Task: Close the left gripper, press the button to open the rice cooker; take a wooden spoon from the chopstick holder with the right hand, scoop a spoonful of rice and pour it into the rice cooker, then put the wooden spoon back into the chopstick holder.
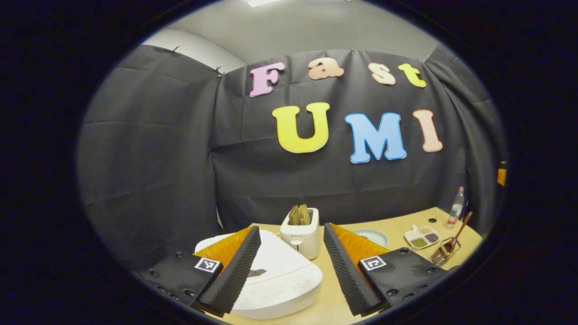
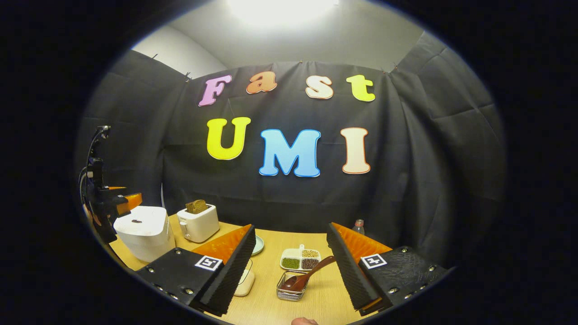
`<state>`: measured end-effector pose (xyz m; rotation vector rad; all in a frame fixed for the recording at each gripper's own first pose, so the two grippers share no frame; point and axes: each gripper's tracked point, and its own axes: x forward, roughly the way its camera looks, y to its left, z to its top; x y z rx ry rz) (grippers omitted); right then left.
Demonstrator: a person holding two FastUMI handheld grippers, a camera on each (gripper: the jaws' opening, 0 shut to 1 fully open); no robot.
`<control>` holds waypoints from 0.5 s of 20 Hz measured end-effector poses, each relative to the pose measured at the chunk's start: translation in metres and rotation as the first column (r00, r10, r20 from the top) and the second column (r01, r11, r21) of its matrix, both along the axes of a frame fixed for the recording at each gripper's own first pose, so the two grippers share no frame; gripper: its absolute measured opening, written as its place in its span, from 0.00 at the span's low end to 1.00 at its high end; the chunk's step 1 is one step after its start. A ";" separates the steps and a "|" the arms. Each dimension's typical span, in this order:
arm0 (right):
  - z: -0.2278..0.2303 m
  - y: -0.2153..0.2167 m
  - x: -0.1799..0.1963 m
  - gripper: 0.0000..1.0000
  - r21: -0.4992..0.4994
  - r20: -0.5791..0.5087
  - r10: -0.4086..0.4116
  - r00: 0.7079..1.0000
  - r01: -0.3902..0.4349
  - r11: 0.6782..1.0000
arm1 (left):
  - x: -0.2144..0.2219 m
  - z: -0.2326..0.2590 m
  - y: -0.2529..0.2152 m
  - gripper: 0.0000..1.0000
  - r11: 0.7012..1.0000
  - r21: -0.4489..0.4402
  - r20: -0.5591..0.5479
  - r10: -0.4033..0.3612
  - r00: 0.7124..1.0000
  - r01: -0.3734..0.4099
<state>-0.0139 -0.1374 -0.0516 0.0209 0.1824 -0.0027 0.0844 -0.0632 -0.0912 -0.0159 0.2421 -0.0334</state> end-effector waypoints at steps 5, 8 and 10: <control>0.021 0.001 -0.008 0.96 -0.018 0.064 0.019 0.998 -0.017 1.000 | -0.040 0.048 -0.029 0.94 0.995 -0.094 0.060 -0.009 0.998 0.014; 0.030 0.003 -0.014 0.96 0.004 0.093 -0.003 0.996 0.002 1.000 | -0.061 0.067 -0.038 0.97 0.993 -0.096 0.099 -0.052 0.994 0.062; 0.031 0.007 -0.017 0.96 0.018 0.097 -0.019 0.995 0.018 1.000 | -0.075 0.078 -0.041 0.94 0.992 -0.086 0.126 -0.085 0.988 0.096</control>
